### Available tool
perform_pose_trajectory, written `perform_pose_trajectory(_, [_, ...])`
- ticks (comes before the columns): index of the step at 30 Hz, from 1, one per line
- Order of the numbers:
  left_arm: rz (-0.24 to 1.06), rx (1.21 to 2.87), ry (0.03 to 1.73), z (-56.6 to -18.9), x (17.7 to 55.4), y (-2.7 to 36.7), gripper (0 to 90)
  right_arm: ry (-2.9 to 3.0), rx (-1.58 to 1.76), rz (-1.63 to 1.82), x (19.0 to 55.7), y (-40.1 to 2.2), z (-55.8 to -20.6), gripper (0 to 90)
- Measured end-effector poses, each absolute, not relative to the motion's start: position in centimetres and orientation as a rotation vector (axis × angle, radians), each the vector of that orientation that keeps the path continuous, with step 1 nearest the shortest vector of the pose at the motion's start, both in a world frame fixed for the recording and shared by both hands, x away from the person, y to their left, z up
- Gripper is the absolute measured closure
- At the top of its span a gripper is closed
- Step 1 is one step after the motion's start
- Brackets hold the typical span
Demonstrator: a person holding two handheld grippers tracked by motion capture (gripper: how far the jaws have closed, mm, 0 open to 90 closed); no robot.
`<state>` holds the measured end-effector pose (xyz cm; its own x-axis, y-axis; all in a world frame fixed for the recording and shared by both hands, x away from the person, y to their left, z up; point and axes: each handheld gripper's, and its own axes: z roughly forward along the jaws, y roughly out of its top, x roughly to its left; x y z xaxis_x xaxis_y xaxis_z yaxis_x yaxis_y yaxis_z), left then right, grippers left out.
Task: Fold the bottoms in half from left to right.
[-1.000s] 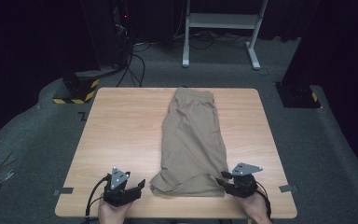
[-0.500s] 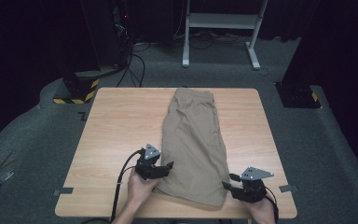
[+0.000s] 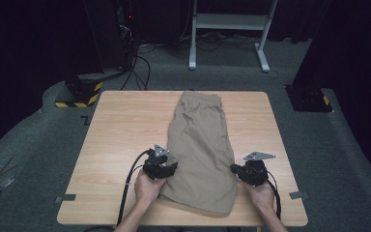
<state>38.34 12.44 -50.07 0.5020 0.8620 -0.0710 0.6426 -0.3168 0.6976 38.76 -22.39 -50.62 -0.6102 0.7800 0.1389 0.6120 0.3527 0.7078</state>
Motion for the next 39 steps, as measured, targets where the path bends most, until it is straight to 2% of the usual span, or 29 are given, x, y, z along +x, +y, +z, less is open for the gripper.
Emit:
perform_pose_trajectory(4, [0.431, 2.095, 1.227, -50.4, 38.2, 12.7, 51.3, 2.376, 1.235, 1.061, 39.5, -22.2, -50.0, 89.7])
perform_pose_trajectory(7, [0.422, 2.088, 1.238, -50.9, 37.1, 13.0, 52.9, 2.329, 1.236, 1.029, 40.8, -22.3, -49.1, 89.7])
perform_pose_trajectory(12, [0.389, 2.042, 1.253, -51.5, 34.4, 13.9, 55.6, 2.359, 1.231, 0.968, 41.1, -21.7, -49.8, 88.2])
perform_pose_trajectory(14, [0.397, 2.04, 1.254, -51.5, 33.9, 14.0, 56.1, 2.368, 1.234, 0.972, 41.0, -21.7, -50.0, 86.0])
perform_pose_trajectory(15, [0.389, 2.052, 1.256, -51.4, 33.0, 14.1, 56.1, 2.368, 1.231, 0.976, 40.7, -21.7, -50.0, 78.6])
perform_pose_trajectory(16, [0.389, 2.052, 1.256, -51.4, 33.0, 14.1, 55.9, 2.368, 1.231, 0.976, 40.7, -21.7, -50.0, 78.6])
perform_pose_trajectory(17, [0.385, 2.063, 1.246, -51.1, 32.6, 14.2, 54.0, 2.375, 1.232, 1.012, 40.6, -21.9, -49.8, 73.1])
perform_pose_trajectory(21, [0.384, 2.009, 1.227, -50.2, 33.6, 14.5, 43.1, 2.342, 1.237, 1.111, 40.6, -21.9, -48.9, 65.1])
perform_pose_trajectory(27, [0.39, 1.981, 1.252, -49.6, 37.7, 13.7, 41.3, 2.33, 1.246, 1.14, 41.6, -20.7, -48.3, 61.4])
perform_pose_trajectory(31, [0.411, 1.989, 1.27, -49.8, 39.9, 12.9, 42.0, 2.338, 1.253, 1.146, 42.3, -19.7, -48.6, 64.9])
perform_pose_trajectory(33, [0.431, 1.996, 1.281, -50.1, 40.6, 12.6, 41.9, 2.364, 1.245, 1.128, 42.7, -19.3, -48.8, 74.0])
perform_pose_trajectory(34, [0.431, 1.996, 1.281, -50.1, 40.6, 12.6, 41.9, 2.364, 1.245, 1.128, 42.7, -19.3, -48.8, 74.0])
perform_pose_trajectory(35, [0.438, 2.002, 1.295, -50.5, 41.0, 12.5, 41.9, 2.375, 1.226, 1.104, 43.0, -19.1, -49.1, 84.7])
perform_pose_trajectory(39, [0.47, 2.065, 1.296, -51.2, 41.1, 12.4, 41.9, 2.339, 1.211, 1.053, 43.3, -19.4, -49.0, 88.7])
